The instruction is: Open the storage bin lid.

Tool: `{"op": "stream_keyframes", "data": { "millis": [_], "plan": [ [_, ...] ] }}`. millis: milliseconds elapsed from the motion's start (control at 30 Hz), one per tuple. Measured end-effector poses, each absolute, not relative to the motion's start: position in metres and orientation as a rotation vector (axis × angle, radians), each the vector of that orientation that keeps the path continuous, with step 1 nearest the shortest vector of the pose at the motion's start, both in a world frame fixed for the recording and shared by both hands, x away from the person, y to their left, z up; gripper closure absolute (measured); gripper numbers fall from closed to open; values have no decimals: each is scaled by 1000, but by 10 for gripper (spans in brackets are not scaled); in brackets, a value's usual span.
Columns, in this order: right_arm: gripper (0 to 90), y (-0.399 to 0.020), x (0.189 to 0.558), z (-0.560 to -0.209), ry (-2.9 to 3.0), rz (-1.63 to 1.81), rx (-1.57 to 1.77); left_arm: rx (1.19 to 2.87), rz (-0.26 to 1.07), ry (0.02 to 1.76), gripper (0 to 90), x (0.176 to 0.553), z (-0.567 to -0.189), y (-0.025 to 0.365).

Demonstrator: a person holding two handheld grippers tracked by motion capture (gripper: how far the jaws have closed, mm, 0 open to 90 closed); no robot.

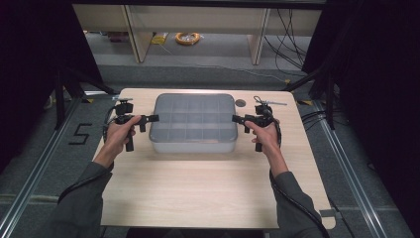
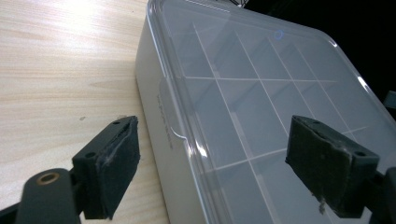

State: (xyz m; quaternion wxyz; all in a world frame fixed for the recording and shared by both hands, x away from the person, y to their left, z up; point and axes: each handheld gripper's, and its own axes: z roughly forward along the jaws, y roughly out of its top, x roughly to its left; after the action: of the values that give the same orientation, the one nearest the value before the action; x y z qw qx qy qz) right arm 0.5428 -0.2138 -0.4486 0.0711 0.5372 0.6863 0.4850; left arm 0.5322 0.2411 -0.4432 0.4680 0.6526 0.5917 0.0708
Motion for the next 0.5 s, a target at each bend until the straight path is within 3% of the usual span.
{"op": "stream_keyframes", "data": {
  "millis": [300,500],
  "plan": [
    [308,-215,547,-453,2055,1474,1638,1609,161,1488,211,547,-447,238],
    [319,-213,548,-451,2063,1470,1675,1627,141,1502,293,554,-453,238]
  ]
}}
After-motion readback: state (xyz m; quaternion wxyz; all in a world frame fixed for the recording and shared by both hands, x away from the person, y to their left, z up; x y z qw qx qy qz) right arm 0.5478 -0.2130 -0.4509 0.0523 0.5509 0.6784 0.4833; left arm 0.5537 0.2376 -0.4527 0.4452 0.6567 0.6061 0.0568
